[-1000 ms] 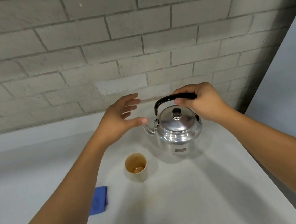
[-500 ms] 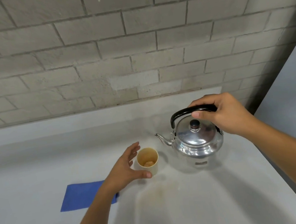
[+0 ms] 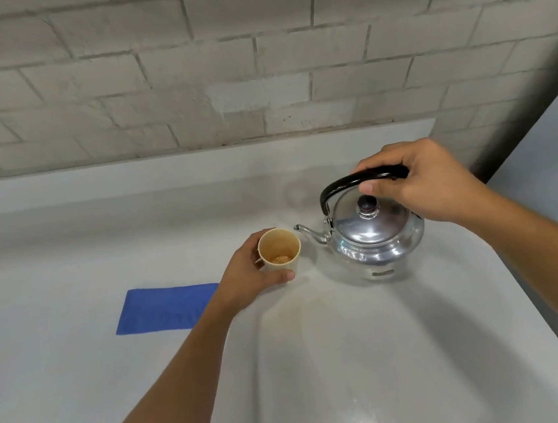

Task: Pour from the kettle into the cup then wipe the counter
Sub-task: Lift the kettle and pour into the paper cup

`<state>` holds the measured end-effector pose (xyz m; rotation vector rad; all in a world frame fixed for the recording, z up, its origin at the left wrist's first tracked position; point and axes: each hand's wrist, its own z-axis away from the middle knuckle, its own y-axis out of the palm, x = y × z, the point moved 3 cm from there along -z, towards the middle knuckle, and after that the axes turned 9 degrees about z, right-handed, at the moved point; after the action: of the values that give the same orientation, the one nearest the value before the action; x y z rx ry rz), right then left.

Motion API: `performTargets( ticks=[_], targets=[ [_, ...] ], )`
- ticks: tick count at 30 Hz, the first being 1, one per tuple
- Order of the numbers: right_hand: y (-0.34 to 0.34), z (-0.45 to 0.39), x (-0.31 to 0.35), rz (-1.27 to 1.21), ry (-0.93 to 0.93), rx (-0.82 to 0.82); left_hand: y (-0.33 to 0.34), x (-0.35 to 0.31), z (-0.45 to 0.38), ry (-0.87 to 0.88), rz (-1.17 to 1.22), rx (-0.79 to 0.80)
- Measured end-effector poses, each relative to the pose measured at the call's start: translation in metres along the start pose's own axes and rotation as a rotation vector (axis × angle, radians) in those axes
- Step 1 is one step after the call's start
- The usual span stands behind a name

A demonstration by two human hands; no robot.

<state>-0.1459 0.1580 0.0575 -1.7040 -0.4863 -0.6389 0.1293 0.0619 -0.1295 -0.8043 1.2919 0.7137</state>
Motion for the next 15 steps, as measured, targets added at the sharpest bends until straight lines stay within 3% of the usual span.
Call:
performTargets(
  ticks=[15],
  targets=[
    [0.001,-0.015,0.037,0.304,-0.187,0.14,0.004,0.003,0.001,0.041,0.034,-0.056]
  ],
)
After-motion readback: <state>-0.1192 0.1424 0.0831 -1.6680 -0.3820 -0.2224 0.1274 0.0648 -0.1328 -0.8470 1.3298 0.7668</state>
